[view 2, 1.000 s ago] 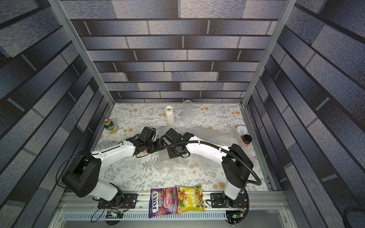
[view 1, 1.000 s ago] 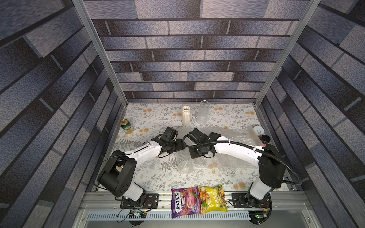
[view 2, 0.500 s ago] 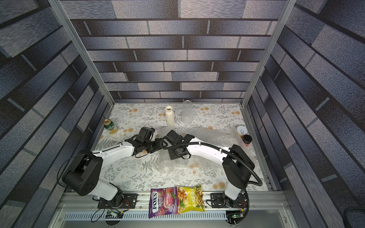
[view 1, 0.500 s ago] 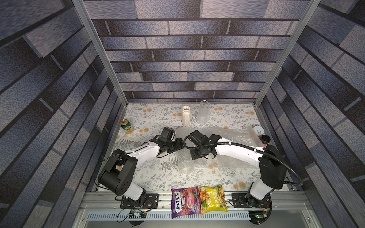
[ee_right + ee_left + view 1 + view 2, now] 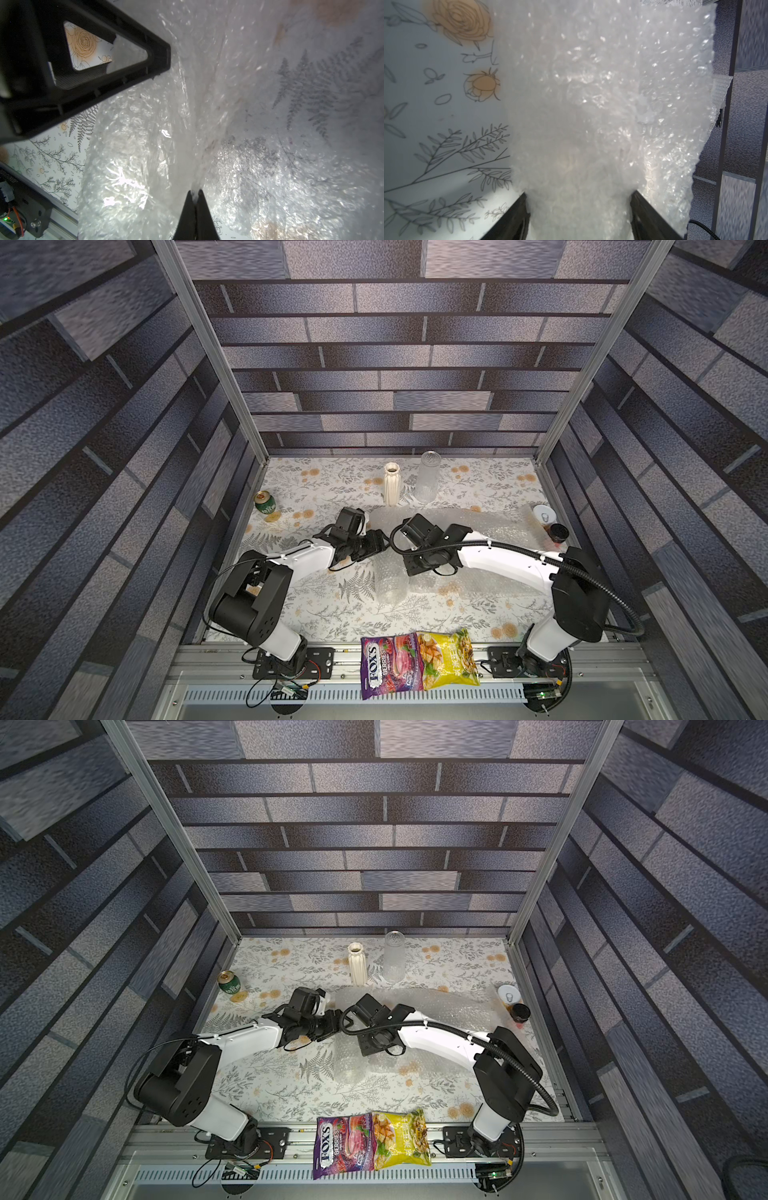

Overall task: Unwrap the vase from the bubble wrap
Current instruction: Unwrap the bubble wrap at the center of the board.

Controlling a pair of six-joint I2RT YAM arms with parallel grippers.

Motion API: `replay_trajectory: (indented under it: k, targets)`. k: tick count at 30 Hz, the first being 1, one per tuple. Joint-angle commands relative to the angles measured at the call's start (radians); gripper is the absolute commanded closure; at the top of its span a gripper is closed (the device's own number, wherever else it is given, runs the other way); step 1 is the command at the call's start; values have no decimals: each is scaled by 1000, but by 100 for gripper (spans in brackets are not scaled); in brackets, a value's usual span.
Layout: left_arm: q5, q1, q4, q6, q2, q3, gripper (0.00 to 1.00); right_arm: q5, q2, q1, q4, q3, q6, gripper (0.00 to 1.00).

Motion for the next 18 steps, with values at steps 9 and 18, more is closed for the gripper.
replay_trajectory:
  k: [9,18]
  targets:
    - [-153,37,-147,36,86,-71,29,40,-39,-32,-89,-43,-21,98]
    - [-142,44,-171,50,55,-54,29,31,-59,-35,-66,-50,-22,99]
